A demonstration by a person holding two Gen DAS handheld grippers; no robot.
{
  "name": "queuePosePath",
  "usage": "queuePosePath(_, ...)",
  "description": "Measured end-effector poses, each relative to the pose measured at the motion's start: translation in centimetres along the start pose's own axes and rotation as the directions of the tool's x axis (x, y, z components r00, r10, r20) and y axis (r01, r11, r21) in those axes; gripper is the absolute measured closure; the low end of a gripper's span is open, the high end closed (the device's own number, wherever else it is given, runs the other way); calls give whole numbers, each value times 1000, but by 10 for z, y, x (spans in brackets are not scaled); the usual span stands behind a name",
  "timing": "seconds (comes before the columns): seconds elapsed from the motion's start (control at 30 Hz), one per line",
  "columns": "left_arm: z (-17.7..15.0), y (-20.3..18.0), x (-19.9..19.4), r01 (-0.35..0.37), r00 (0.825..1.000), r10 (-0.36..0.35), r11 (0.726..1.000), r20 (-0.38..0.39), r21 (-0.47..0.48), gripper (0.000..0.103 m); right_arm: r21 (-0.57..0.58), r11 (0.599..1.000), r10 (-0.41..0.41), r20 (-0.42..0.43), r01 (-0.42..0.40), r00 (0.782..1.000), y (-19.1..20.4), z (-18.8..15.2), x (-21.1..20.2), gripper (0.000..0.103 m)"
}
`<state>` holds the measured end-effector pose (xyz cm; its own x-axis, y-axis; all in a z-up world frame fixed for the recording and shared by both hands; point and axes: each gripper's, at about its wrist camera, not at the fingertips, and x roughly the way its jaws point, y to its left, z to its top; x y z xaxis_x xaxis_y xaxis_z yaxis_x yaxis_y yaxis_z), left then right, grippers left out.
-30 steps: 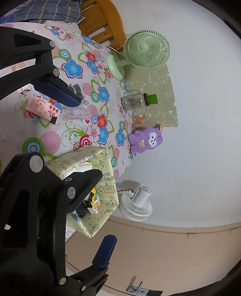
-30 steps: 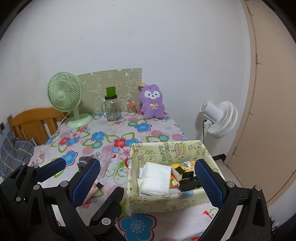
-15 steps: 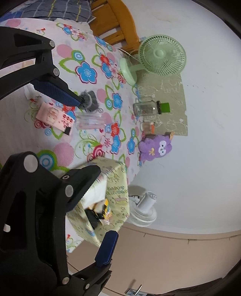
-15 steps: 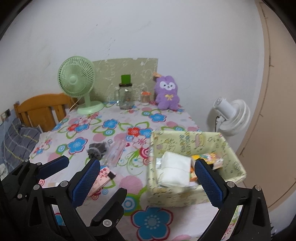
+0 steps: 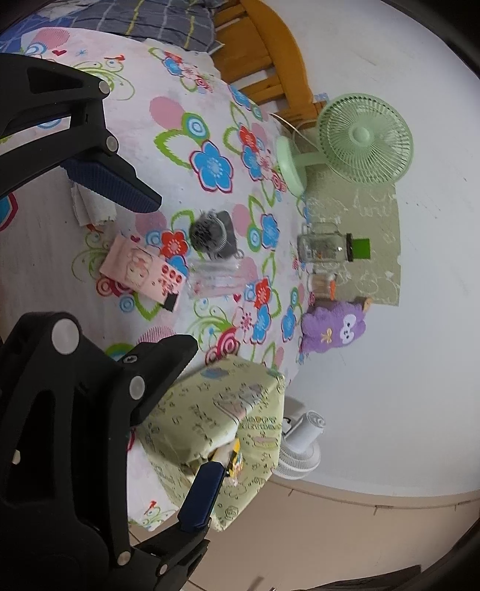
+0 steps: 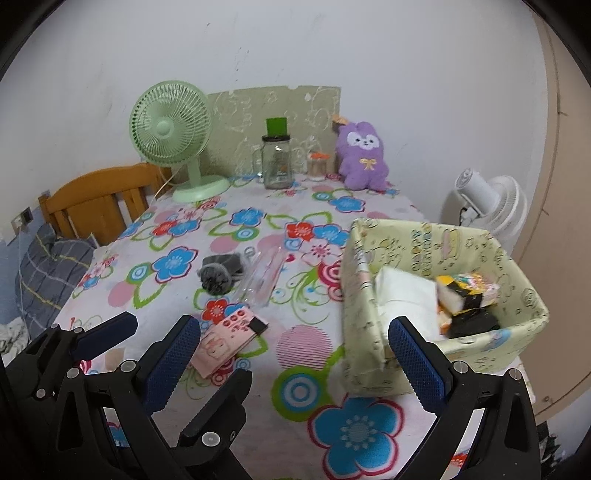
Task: Organize soft objects
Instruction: 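Withdraw both grippers from the gift box back over the bed, then close the left gripper on the white rolled cloth while the right approaches the pink tissue pack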
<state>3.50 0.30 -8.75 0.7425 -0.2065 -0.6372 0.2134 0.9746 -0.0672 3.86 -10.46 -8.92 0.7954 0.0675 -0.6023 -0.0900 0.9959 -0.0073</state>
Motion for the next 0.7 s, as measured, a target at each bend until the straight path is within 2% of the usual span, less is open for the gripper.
queuePosePath(0.5, -25, 32, 24, -60, 994, 55, 997, -92, -47, 7, -95, 994, 47, -58, -52, 997, 35, -13, 38, 0)
queuePosePath(0.7, -36, 45, 33, -78, 988, 67, 994, -136, -73, 7, -126, 990, 54, -105, -67, 993, 47, -21, 56, 0)
